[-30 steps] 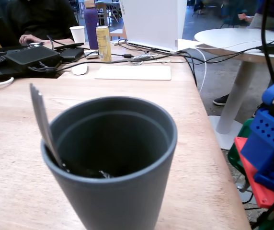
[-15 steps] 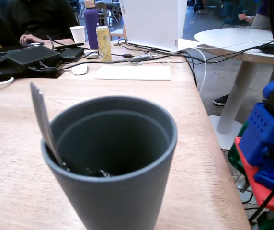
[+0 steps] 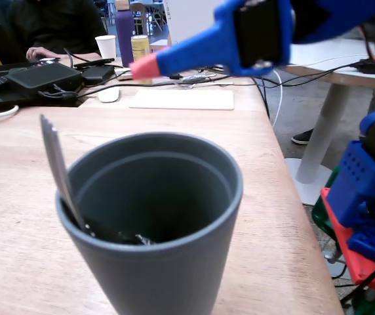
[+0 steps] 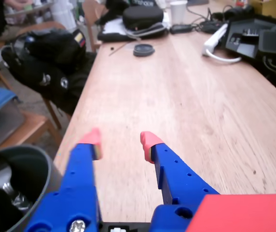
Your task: Grab the fork and place it in gray glass
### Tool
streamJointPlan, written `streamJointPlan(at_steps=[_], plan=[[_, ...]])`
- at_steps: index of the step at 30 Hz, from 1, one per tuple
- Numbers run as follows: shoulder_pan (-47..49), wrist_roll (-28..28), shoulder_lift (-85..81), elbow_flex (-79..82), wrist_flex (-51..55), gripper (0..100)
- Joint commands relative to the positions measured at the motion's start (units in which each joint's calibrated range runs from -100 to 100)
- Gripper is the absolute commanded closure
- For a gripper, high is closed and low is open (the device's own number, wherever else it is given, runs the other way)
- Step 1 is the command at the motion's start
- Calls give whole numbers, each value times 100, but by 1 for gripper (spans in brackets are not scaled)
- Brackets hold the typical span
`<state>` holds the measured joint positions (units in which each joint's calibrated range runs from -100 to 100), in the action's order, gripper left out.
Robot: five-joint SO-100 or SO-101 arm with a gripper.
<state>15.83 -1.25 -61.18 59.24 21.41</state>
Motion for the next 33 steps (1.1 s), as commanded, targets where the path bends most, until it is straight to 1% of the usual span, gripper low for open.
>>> streamJointPlan(at_steps=[1, 7, 12, 14, 17, 19, 33], plan=[[-9, 10, -752, 678, 10, 100], [-9, 10, -2399, 2971, 18, 100], [-9, 10, -2870, 4010, 35, 100], [58, 10, -3033, 4029, 314, 100], [-26, 10, -3531, 4029, 1693, 100], [-26, 10, -3599, 3962, 2227, 100], [-9, 10, -3599, 3953, 2227, 100]])
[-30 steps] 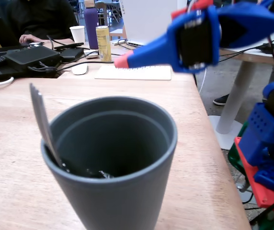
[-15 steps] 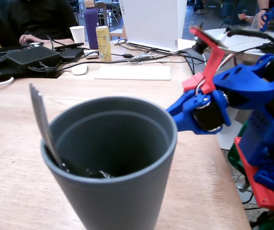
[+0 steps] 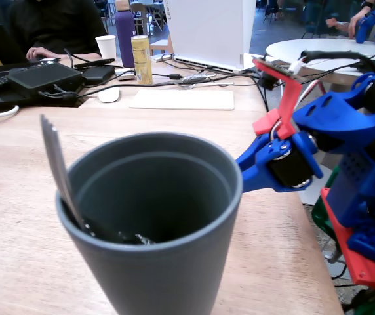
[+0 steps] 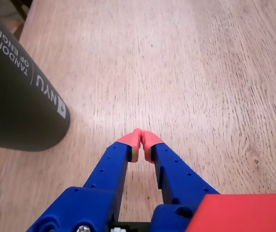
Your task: Grab the fork and place it in gray glass
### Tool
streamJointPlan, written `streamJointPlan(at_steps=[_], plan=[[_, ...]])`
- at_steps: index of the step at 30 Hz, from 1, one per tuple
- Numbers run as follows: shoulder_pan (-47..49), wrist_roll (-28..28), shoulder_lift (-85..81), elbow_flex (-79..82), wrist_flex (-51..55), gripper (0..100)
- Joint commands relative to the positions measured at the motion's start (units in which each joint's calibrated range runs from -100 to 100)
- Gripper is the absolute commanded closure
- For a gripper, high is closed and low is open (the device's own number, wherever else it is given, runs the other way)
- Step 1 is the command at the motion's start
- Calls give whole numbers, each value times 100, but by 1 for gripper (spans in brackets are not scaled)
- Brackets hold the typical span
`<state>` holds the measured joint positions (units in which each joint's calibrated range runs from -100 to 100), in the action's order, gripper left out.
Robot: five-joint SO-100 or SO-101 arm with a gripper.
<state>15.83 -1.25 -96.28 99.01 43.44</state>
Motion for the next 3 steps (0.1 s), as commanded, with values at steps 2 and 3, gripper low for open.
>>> streamJointPlan(at_steps=[2, 3], plan=[[-9, 10, -89, -24, 24, 100], [-9, 10, -89, -24, 24, 100]])
